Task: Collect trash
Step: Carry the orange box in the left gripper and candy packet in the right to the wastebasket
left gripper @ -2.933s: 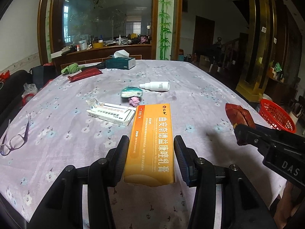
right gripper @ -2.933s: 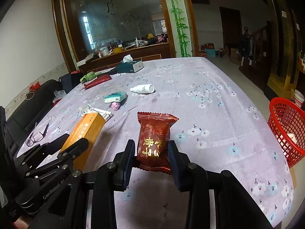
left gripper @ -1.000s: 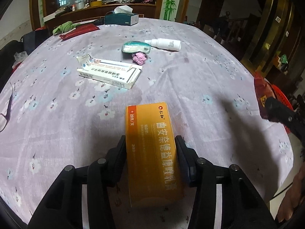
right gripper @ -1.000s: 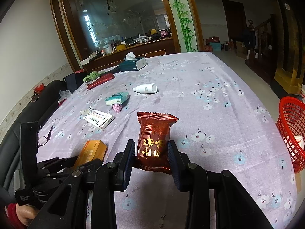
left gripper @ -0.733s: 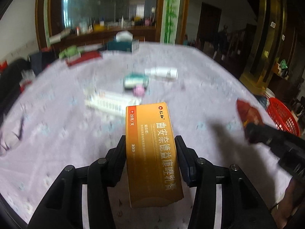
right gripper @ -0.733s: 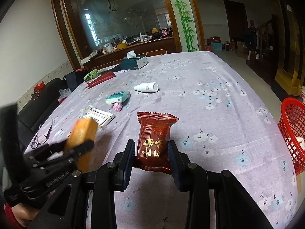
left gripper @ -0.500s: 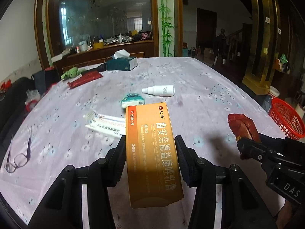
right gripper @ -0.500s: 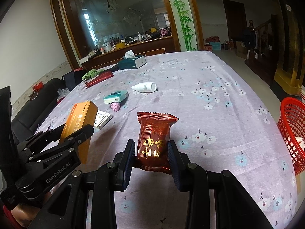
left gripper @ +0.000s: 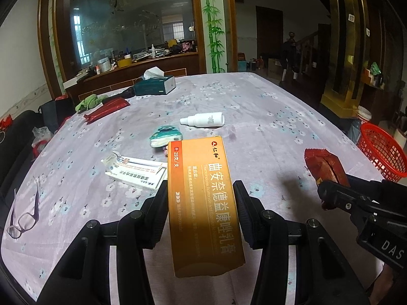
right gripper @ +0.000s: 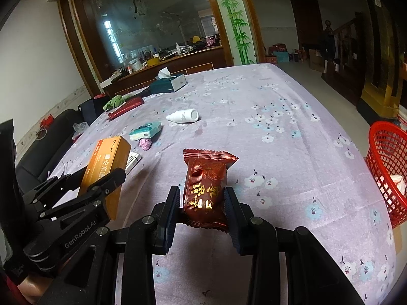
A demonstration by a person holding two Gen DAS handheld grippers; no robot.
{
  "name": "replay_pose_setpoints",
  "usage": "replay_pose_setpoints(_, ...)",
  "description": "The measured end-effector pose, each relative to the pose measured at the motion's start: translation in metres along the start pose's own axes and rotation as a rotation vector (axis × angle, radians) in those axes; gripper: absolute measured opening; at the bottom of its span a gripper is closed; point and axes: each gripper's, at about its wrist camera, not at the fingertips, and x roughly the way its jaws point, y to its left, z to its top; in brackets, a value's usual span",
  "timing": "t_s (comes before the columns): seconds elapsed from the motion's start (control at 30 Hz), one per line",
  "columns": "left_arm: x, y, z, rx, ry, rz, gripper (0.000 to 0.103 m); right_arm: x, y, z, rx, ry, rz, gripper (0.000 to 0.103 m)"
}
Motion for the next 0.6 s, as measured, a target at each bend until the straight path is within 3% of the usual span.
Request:
replay_pose_setpoints(0.27, 0.003, -0.015, 0.003, 0.012, 0.041, -0.077, 0.048, -0.010, -0.024, 0.003, 0.069, -0.003, 0.014, 0.038)
replay_pose_setpoints(0.6, -0.003, -0.073, 0.019, 0.088, 0.124, -0.316, 0.048, -0.070, -0.101, 0.020, 0.230, -0.121, -0.042, 0.038)
